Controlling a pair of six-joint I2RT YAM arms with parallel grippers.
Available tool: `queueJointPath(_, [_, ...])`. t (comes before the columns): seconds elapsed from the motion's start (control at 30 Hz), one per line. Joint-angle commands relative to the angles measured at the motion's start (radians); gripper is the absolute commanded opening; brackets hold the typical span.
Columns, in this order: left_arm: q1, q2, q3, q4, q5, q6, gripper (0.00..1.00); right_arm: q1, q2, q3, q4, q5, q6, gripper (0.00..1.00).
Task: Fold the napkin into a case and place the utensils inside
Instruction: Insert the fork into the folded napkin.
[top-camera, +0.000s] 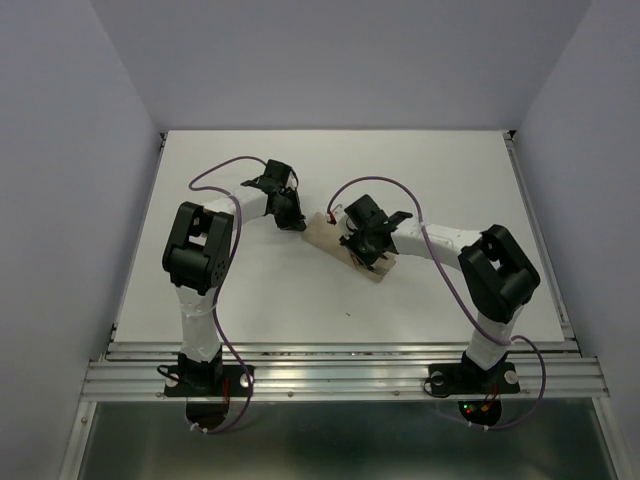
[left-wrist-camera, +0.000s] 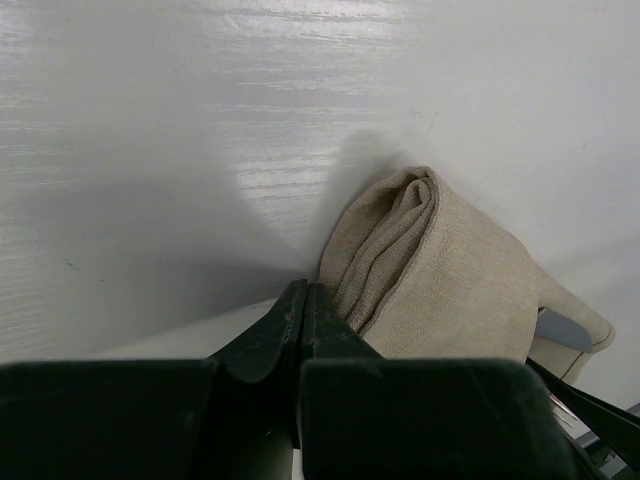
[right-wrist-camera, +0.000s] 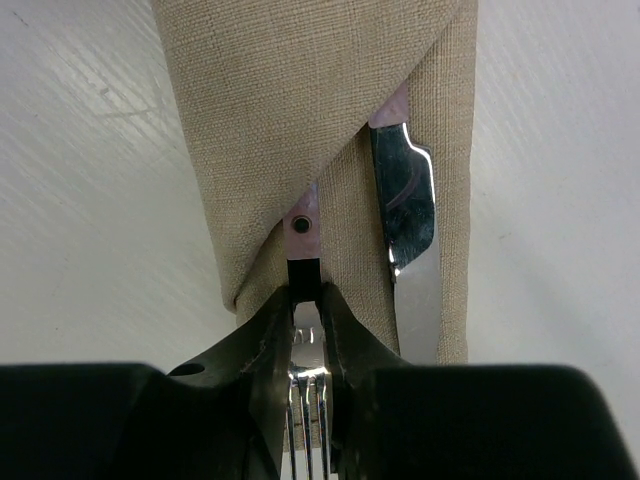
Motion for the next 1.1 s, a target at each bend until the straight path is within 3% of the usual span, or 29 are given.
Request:
queueJointPath(0.0, [-0.008,-0.039,0.003,-0.008,0.011,0.019,0.09,-0.006,0.016,0.031,0.027,-0.012,-0.020,0.16])
queueJointPath(1.07, [-0.014,-0.013,0.035,-0.013,0.022,0.011,0.09,0.022,0.089,0.174,-0.030,-0.058,-0.091,0.15])
